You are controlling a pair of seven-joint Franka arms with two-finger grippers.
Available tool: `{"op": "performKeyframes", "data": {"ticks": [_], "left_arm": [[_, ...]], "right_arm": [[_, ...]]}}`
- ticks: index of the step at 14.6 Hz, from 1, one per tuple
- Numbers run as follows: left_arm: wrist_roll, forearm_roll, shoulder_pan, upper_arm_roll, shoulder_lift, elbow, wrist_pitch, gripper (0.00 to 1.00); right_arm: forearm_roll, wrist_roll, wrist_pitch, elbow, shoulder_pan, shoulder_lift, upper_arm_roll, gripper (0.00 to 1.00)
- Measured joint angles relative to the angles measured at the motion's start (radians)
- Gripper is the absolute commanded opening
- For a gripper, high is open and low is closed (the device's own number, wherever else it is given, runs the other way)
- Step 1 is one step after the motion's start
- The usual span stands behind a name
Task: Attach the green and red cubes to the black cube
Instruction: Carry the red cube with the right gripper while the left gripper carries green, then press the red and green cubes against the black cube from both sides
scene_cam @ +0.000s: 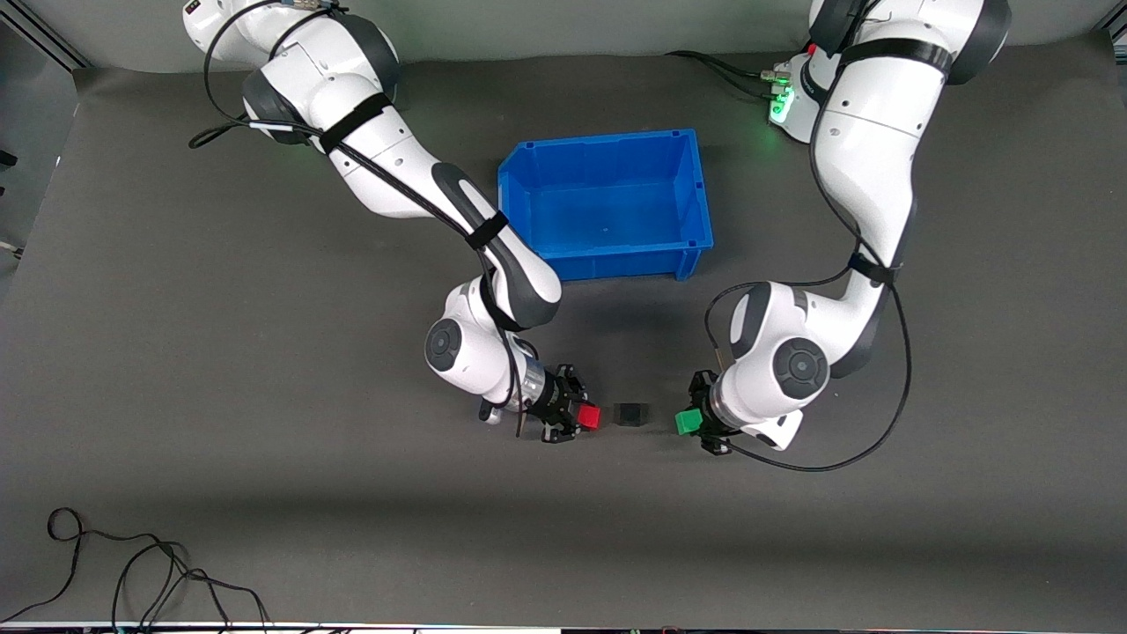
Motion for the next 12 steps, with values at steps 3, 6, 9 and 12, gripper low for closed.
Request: {"op": "performKeyframes", "data": {"ticks": [3,6,9,12], "left_arm": [[-0.005,0.0,-0.012,0.0,0.028,0.002,0.04,0.0],[-0.009,-0.001,-0.027,0.0,0.042,0.014,0.046,0.0],[-0.024,-0.001,-0.039,-0.001,0.054,0.045,0.047,0.0],[-0.029,-0.001,-0.043,0.0,0.076,0.066,0.047,0.0]], "right_arm": [[0.0,0.0,0.0,0.03,0.001,0.013,0.0,0.17],[0.0,0.0,0.002,0.061,0.008,0.029,0.001,0.17],[-0.001,0.0,0.018,0.069,0.022,0.041,0.002,0.17],[-0.007,-0.011,0.018,0.074,0.032,0.048,0.002,0.16]]}}
